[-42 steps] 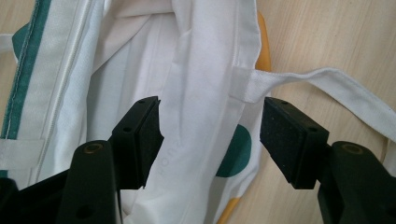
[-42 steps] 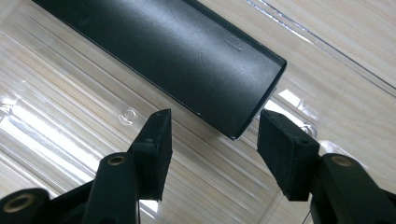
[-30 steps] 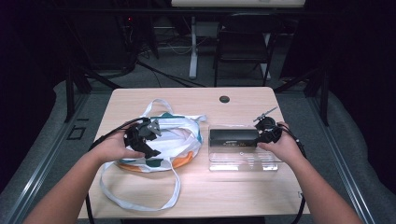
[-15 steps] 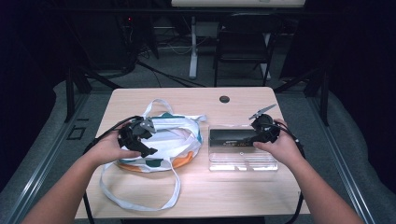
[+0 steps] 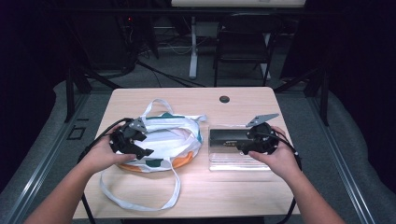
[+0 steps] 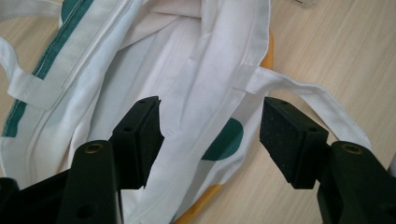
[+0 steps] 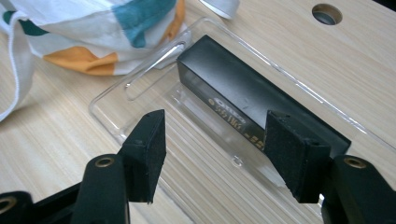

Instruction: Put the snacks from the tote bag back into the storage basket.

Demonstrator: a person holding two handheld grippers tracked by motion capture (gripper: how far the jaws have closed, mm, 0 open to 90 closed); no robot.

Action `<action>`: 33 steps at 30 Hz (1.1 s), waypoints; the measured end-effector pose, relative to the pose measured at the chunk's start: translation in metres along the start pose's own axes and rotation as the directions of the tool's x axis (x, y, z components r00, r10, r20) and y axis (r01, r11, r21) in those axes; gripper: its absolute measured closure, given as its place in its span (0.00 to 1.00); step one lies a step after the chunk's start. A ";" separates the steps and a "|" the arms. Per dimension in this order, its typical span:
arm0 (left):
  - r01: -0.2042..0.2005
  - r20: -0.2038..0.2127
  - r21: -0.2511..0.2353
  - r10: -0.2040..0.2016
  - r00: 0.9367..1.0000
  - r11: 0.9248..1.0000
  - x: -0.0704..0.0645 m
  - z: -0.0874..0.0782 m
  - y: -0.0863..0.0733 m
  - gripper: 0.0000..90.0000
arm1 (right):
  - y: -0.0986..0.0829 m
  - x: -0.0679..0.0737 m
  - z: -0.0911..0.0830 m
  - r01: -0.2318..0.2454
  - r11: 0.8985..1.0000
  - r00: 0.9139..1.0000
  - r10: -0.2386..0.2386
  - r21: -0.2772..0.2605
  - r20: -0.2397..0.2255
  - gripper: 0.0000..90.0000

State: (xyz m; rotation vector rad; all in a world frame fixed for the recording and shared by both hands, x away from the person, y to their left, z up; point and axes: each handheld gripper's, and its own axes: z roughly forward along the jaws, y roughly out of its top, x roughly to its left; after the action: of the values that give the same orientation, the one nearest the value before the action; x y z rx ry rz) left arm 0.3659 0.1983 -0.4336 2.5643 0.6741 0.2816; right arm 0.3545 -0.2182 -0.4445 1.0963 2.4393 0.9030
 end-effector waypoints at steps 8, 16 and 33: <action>0.100 0.005 -0.090 -0.100 0.995 0.991 -0.003 0.003 -0.023 0.44 | -0.020 0.021 0.000 0.010 0.997 1.000 -0.009 -0.071 0.006 0.44; 0.139 -0.030 -0.124 -0.144 0.989 0.982 -0.018 0.013 -0.036 0.44 | -0.037 0.048 0.011 0.040 0.990 0.998 -0.047 -0.134 -0.049 0.45; 0.237 -0.002 -0.259 -0.246 0.969 0.936 -0.035 0.024 -0.066 0.44 | -0.049 0.090 0.028 0.140 0.966 0.977 -0.170 -0.215 -0.127 0.48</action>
State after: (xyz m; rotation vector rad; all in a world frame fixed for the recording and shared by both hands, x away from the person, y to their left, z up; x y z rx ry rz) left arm 0.3161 0.2217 -0.4895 2.2090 0.8951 0.3088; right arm 0.2824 -0.1633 -0.5007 0.7801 2.4376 1.1874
